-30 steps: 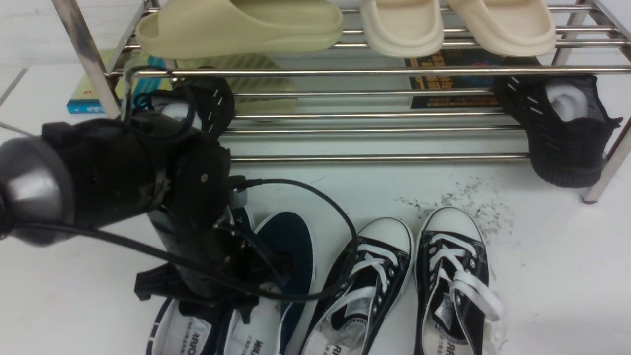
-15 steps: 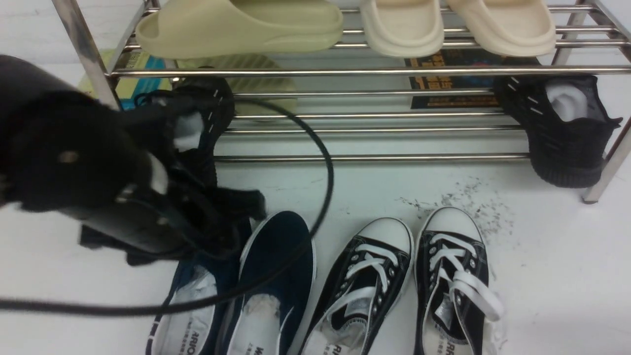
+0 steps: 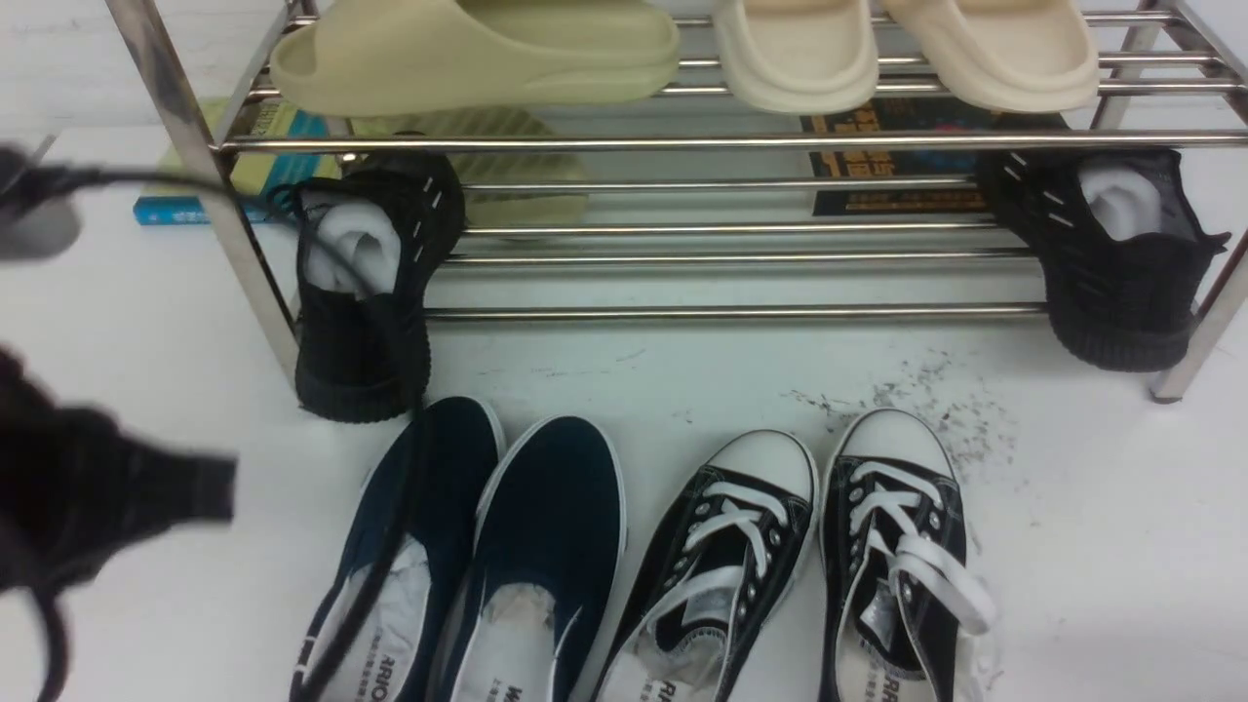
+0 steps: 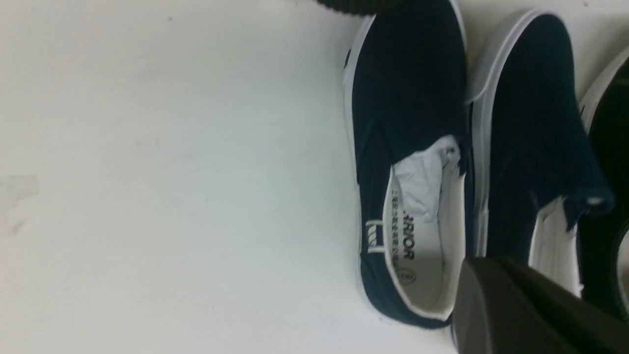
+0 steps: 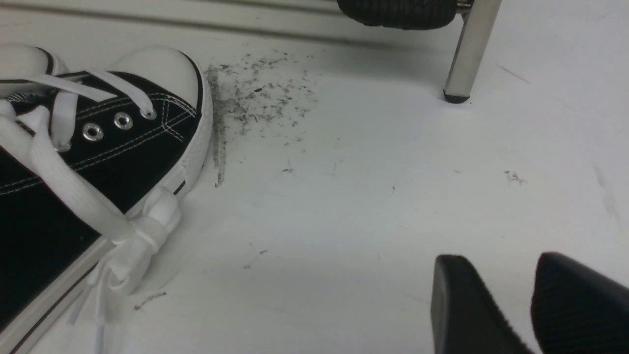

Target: Take the shoes off the shelf with your hand on the white table.

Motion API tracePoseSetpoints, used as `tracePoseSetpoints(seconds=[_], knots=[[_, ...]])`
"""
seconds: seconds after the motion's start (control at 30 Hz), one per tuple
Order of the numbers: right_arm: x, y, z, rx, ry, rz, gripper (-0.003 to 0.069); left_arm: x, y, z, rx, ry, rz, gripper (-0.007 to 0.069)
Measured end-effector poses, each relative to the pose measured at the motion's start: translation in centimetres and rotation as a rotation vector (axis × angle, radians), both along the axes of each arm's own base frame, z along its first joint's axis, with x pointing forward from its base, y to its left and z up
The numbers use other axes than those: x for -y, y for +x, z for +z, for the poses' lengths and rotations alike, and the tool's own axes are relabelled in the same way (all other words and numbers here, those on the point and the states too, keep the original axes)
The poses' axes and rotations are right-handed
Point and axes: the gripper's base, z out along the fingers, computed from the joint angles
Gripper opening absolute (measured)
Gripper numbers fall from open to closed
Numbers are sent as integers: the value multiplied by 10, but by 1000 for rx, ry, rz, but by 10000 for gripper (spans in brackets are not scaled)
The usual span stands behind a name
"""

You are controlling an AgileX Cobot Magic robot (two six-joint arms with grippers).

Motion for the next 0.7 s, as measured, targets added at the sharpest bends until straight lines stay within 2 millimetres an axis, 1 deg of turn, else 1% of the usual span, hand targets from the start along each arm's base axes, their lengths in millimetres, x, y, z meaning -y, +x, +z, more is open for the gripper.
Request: tracePoseSetpoints(seconds=[0.1,0.17,0.2,0.23,0.33,0.37,0.4,0.43,0.5,0.7], knots=[[0,0,0,0,0,0,240,-11,-18,-29,70,-41,-34,1],[0,0,0,0,0,0,240,-13,-24,-40,123,-75,-56,1],[0,0,0,0,0,0,240,-17,-31,-57,173,-124,-67,1],[0,0,0,0,0,0,240,-17,-34,-66,210,-169,-69,1],[0,0,0,0,0,0,240,-19,-41,-85,322,-260,-87,1],[0,0,0,0,0,0,240,-19,-41,-85,337,-272,-90,1],[0,0,0,0,0,0,240,-21,-43,-90,403,-290,-110,1],[0,0,0,0,0,0,240,-21,-44,-89,414,-294,-113,1],[0,0,0,0,0,0,240,-22,-46,-89,493,-305,-142,1],[0,0,0,0,0,0,240,-23,-46,-87,539,-275,-162,4]])
